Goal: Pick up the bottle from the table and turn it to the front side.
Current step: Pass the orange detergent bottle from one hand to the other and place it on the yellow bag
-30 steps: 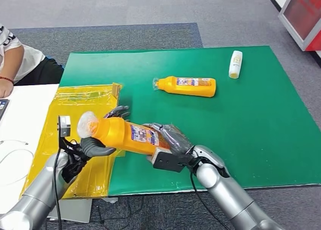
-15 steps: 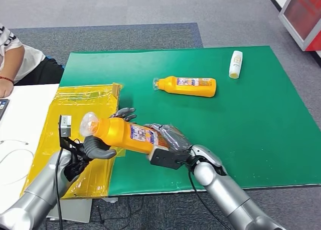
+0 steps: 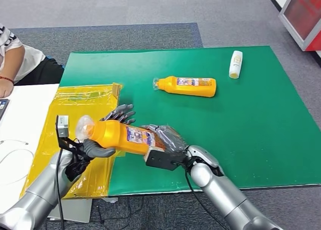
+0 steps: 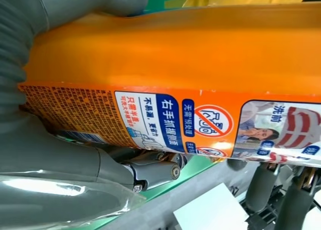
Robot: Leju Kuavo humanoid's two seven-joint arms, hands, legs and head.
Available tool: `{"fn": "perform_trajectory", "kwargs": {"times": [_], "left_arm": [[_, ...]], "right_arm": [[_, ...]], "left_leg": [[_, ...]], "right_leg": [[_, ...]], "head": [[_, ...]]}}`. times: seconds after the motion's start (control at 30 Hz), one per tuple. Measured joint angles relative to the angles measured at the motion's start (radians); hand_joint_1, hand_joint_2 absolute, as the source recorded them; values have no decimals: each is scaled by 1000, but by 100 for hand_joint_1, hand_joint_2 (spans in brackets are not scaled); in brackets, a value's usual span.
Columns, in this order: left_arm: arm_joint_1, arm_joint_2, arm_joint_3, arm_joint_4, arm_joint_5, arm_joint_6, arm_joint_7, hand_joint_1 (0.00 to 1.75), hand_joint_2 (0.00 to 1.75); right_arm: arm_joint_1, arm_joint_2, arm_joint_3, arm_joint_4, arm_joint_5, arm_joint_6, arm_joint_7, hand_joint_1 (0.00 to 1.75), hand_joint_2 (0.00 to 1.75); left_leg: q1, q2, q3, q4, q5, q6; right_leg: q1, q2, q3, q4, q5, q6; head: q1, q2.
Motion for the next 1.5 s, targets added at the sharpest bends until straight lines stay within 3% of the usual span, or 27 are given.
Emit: {"fn": "perform_trajectory", "kwargs": {"times": [0.9,1.03,1.5], "left_arm": [[-29,-34,5,44,-10,-32,-47,2,175],[-29,-39,10,48,-10,-20,-52,175,175],[-24,-50,33,49,-19,1,-54,175,175]], "right_arm": [[-10,28,9,0,-111,90,22,166,175],[-10,29,9,0,-106,88,25,167,175],[-12,32,20,1,-76,57,42,161,175]], "left_leg": [[0,0,0,0,0,0],[0,0,0,0,0,0],[0,0,0,0,0,0]], "right_leg": [[0,0,0,0,0,0],[0,0,0,0,0,0],[0,0,0,0,0,0]], "head": [[0,0],[0,0],[0,0]]}}
